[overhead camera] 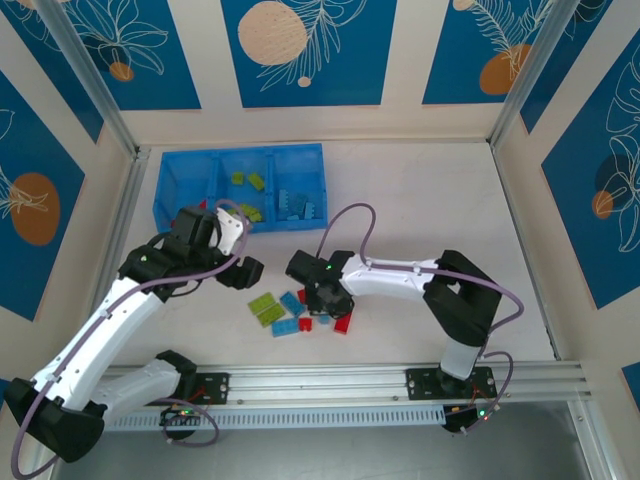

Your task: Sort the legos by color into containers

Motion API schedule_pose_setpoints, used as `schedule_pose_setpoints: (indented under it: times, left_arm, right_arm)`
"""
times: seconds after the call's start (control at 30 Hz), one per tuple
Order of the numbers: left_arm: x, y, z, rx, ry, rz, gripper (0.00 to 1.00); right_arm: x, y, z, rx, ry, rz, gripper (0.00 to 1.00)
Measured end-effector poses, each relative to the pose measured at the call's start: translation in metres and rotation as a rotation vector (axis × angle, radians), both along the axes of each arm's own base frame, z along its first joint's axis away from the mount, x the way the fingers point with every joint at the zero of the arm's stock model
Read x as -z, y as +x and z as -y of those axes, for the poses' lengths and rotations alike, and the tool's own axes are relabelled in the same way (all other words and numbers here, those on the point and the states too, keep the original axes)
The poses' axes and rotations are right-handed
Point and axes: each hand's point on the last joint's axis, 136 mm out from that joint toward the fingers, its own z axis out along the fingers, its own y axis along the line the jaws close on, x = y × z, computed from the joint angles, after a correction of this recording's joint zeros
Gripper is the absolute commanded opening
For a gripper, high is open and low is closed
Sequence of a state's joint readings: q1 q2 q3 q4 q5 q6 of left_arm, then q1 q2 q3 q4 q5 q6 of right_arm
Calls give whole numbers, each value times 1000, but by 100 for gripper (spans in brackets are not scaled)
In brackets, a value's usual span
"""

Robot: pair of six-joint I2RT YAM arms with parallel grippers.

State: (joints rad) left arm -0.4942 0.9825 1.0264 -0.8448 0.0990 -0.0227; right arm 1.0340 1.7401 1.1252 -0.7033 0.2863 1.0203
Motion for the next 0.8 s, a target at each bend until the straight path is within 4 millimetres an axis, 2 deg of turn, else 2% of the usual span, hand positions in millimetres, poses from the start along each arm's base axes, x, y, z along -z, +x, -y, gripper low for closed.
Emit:
schedule_pose_setpoints:
  times: [0.1, 0.2, 0.27, 0.33, 0.4, 0.53, 0.63, 0.7, 0.8]
  left_arm:
    - [0, 0, -1, -3, 1, 6, 89]
    - [-1, 1, -2, -10, 2, 20, 89]
    - [-3, 2, -3, -14, 0, 35, 89]
    - [-5, 1, -4, -16, -5, 49, 89]
    - [-6, -1, -5, -17, -9, 59, 89]
    - [-8, -1, -7, -18, -11, 81, 89]
    - [-6, -1, -9, -24, -1, 82, 90]
    - [-3, -1, -10, -24, 3, 79, 90]
    - [-3, -1, -10, -20, 9, 80, 90]
  right_arm:
    - [-25, 5, -3, -16, 57, 58, 22]
    - [-59, 12, -4, -42, 124, 153, 18]
    - [-83, 22, -4, -65, 169, 229, 18]
    - [-103, 40, -6, -84, 209, 299, 18]
    - [-118, 71, -9, -86, 232, 366, 18]
    - [-136, 152, -27, -82, 238, 477, 18]
    - [-135, 209, -45, -91, 228, 524, 20]
    - [-130, 240, -57, -103, 218, 542, 23]
    - [-123, 274, -71, -113, 206, 561, 34]
